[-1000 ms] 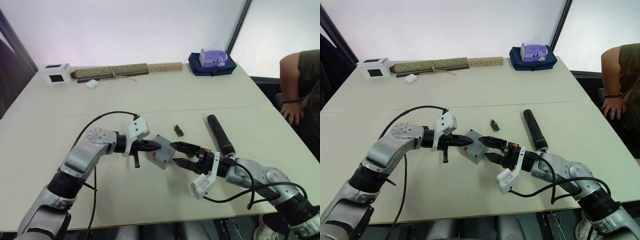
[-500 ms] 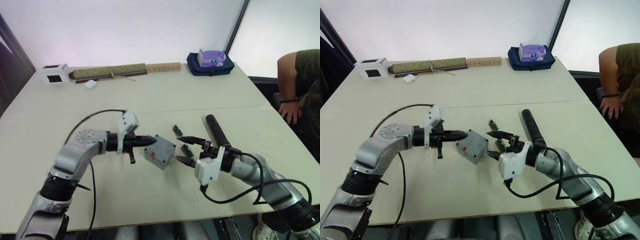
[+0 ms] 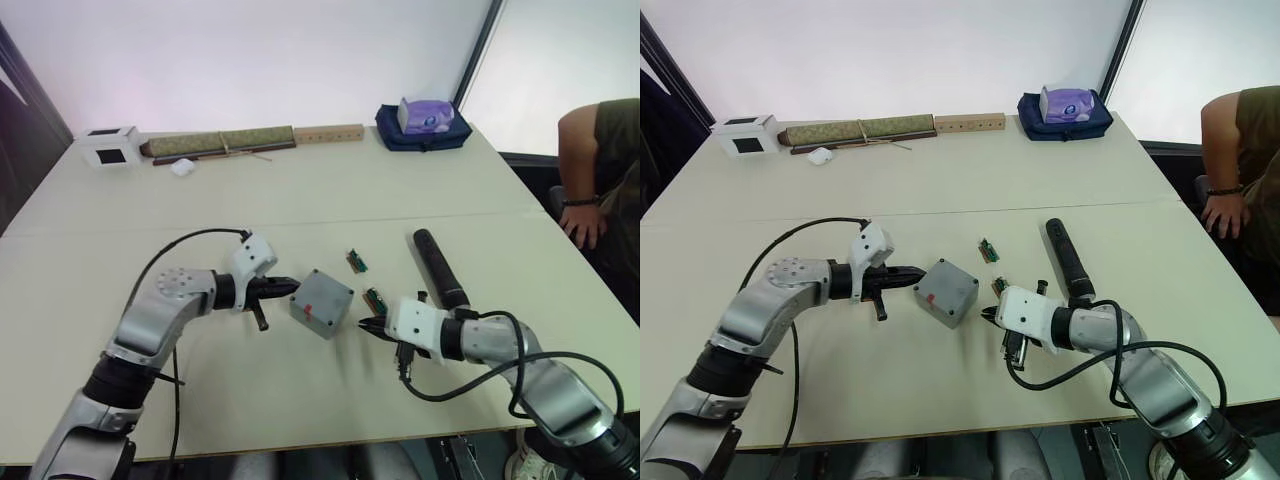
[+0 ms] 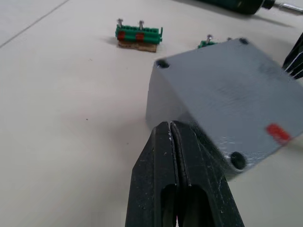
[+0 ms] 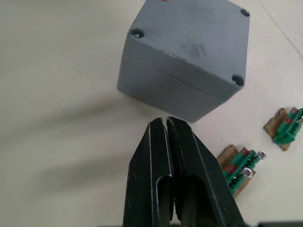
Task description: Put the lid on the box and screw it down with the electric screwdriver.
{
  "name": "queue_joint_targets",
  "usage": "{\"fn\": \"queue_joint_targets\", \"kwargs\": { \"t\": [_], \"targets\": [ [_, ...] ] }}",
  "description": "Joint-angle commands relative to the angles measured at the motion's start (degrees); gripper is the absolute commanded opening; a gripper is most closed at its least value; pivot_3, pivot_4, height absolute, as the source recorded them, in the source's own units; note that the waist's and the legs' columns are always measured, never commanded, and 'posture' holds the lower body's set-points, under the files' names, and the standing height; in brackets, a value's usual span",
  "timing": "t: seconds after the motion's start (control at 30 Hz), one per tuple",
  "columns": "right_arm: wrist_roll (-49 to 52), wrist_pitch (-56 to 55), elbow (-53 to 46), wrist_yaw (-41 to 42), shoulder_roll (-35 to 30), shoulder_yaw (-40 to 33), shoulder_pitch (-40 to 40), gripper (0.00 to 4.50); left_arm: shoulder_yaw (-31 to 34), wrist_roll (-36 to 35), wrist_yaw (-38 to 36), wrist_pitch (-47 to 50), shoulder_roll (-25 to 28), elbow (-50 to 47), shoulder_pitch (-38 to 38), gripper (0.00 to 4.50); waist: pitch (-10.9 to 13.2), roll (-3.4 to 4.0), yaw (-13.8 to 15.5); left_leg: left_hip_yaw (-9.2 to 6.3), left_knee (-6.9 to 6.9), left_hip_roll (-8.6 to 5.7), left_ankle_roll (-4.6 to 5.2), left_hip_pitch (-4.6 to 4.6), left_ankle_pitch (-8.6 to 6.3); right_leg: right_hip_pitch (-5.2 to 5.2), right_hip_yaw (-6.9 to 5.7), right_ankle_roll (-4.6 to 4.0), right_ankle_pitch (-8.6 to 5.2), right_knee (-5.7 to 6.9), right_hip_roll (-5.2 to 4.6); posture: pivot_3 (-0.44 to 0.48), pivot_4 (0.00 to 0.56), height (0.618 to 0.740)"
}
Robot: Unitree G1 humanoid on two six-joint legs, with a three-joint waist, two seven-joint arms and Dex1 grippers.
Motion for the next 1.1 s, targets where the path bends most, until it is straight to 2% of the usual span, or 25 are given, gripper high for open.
{"fn": "queue_joint_targets", "kwargs": {
  "t": [0.03, 0.27, 0.57, 0.87, 1.1],
  "targets": [
    [-1.28, 3.28, 1.34, -1.06, 2.69, 1.43, -3.84, 0.06, -2.02, 2.54, -0.06, -3.66, -1.7, 2.96, -0.34, 0.0, -0.01, 0.01, -0.09, 0.02, 0.02, 0.0, 0.0, -0.11, 0.0, -0.14, 0.0, 0.0, 0.01, 0.02, 0.0, 0.0, 0.15, 0.74],
    [-1.75, 5.35, 4.92, 0.46, 4.88, 3.1, -7.15, 0.06, -4.58, 3.78, -1.79, -3.13, -2.78, 1.32, 0.25, 0.0, 0.0, 0.01, 0.07, -0.03, 0.04, -0.03, 0.0, -0.37, 0.0, -0.32, -0.06, 0.09, 0.06, -0.01, -0.02, 0.0, 0.15, 0.74],
    [-0.71, 7.02, 6.72, 5.1, 7.82, 5.76, -10.92, 0.06, -2.78, 0.29, -5.99, 2.43, 1.77, -6.8, 3.89, 0.0, 0.0, 0.02, -0.37, -0.05, 0.01, 0.02, 0.01, -0.37, 0.0, -0.37, -0.08, 0.09, 0.06, 0.01, 0.04, 0.0, 0.15, 0.74],
    [-0.92, 6.64, 8.47, 7.48, 10.58, 7.65, -13.75, 0.06, 0.95, 0.12, -6.42, 4.58, 7.08, -10.65, 7.14, 0.0, 0.05, 0.07, -0.38, -0.04, 0.0, 0.04, 0.01, -0.37, 0.0, -0.4, -0.08, 0.06, 0.04, 0.02, 0.03, 0.0, 0.15, 0.74],
    [-1.77, 5.88, 10.02, 7.48, 12.55, 8.36, -15.16, 0.06, 2.65, -0.28, -6.45, 5.13, 9.15, -11.87, 8.85, 0.0, 0.06, 0.08, -0.28, -0.05, -0.02, 0.05, 0.01, -0.37, -0.01, -0.4, -0.1, 0.04, 0.03, 0.01, 0.02, 0.0, 0.15, 0.74]
  ]
}}
